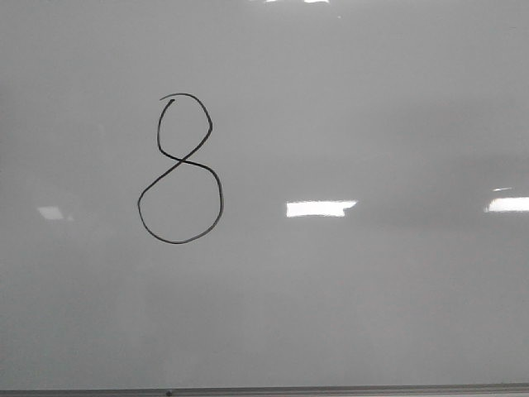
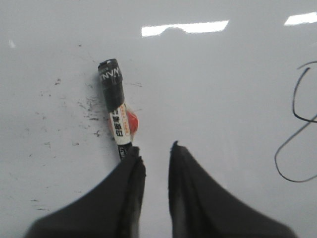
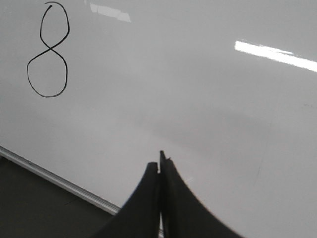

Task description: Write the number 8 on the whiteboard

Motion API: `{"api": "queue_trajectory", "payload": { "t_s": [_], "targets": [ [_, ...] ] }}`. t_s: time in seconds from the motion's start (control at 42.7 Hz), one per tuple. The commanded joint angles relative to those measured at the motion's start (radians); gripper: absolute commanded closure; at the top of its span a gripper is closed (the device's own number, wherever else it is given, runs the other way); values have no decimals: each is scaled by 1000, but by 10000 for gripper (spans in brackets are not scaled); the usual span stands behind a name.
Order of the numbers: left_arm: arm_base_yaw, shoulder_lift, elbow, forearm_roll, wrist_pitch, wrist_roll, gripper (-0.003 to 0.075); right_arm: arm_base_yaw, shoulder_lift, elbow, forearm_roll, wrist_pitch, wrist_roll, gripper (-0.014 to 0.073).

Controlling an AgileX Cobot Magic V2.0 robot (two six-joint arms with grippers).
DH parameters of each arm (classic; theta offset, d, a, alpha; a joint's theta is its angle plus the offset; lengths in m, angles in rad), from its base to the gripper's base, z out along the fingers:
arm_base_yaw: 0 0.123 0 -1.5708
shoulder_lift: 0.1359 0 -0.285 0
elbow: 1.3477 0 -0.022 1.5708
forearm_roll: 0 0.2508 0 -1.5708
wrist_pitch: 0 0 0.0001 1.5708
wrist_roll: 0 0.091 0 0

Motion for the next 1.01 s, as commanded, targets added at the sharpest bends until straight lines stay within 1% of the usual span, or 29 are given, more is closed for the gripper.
{"api": "queue_trajectory", "payload": {
  "t_s": [0.0,0.094,0.211,0.398,0.867,0.937,0.984],
  "targets": [
    [3,-162,30,-9,-2,-10,740,-7,2,-25,23,-64,-2,662],
    [3,-287,65,-9,41,-10,741,-7,2,-25,23,-64,-2,662],
    [3,-438,87,-9,53,-10,741,-7,2,-25,23,-64,-2,662],
    [3,-567,89,-9,53,-10,741,-7,2,-25,23,-64,-2,662],
    [3,-584,90,-9,55,-10,741,-7,2,-25,23,-64,-2,662],
    [3,-586,102,24,35,-16,741,-7,2,-25,23,-64,-2,662],
    [3,-599,113,84,17,-67,741,-7,2,-25,23,-64,-2,662]
  ]
}}
